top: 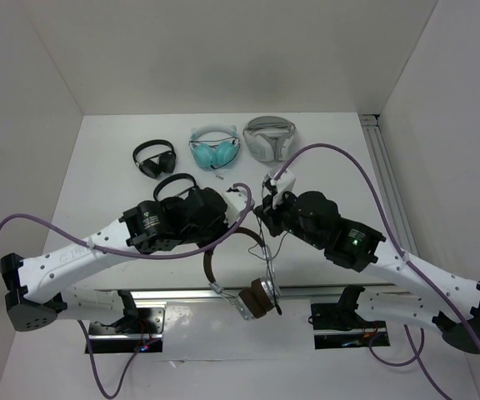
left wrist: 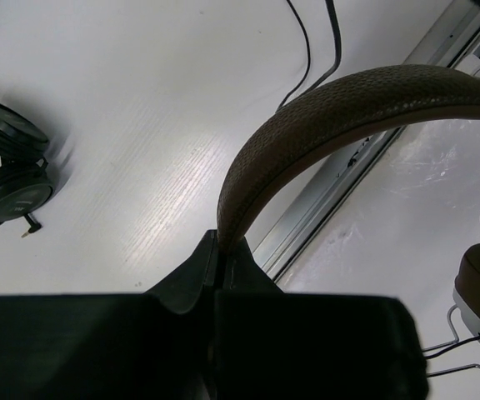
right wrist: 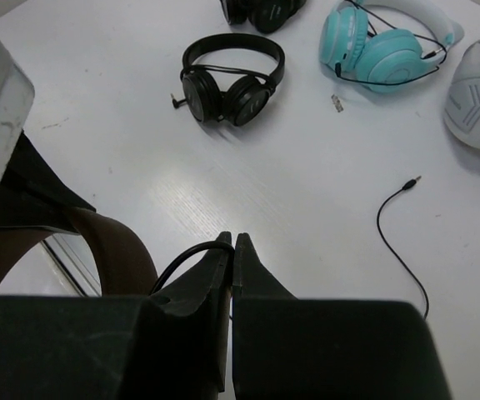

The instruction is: Wrap the headphones

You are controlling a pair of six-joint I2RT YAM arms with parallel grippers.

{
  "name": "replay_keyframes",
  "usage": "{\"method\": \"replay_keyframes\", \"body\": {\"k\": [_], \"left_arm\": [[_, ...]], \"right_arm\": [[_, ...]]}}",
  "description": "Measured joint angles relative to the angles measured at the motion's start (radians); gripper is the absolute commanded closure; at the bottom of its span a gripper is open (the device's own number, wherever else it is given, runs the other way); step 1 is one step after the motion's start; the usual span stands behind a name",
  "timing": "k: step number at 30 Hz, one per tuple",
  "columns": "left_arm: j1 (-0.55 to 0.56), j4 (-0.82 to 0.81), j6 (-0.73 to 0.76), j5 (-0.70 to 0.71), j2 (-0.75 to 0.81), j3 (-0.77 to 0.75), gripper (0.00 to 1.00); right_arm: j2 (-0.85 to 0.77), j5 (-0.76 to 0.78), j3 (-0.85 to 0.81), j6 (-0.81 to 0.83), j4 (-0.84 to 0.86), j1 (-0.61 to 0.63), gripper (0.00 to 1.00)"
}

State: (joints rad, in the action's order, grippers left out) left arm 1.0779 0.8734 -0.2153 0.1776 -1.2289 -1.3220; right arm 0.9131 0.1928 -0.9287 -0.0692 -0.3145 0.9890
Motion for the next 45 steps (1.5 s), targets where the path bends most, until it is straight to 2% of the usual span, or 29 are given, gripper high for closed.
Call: {"method": "replay_keyframes", "body": {"k": [11,16,22,27,31,32,33,34,39,45], "left_arm": [[0.0,0.0,0.003,-0.002,-0.013,-0.033,1.0],[0.0,-0.005,0.003,-0.015,0.011,-0.047,1.0],[-0.001,-0.018,0.003,-0.061,0.106,-0.047,1.0],[-0.002,-0.02,0.0,-0.076,0.17,-0.047,1.0],[-0.002,-0.021,-0.018,-0.075,0.188,-0.047,1.0],[-0.002,-0.019,-0.024,-0.073,0.191,-0.047,1.0],[-0.002,-0.024,-0.028,-0.074,0.193,-0.047,1.0],[0.0,-0.037,-0.031,-0.076,0.197,-0.047,1.0],[0.006,-0.069,-0.071,-0.071,0.222,-0.048,1.0],[0.006,-0.121,-0.121,-0.026,0.251,-0.064,1.0]], "right_arm": [[0.082,0.055,-0.001,-0.035,-0.05,0.002,1.0],[0.07,0.052,0.008,-0.048,-0.047,0.006,1.0],[0.018,-0.062,0.061,-0.043,0.032,0.026,1.0],[-0.006,-0.216,0.103,-0.03,0.155,0.028,0.95],[-0.004,-0.294,0.154,-0.028,0.283,0.029,0.86],[-0.001,-0.31,0.172,-0.031,0.328,0.03,0.83],[0.005,-0.317,0.189,-0.033,0.367,0.03,0.7],[0.014,-0.323,0.209,-0.041,0.404,0.03,0.66],[0.09,-0.34,0.285,-0.067,0.558,0.029,0.61],[0.157,-0.354,0.349,-0.105,0.71,0.013,0.61]]}}
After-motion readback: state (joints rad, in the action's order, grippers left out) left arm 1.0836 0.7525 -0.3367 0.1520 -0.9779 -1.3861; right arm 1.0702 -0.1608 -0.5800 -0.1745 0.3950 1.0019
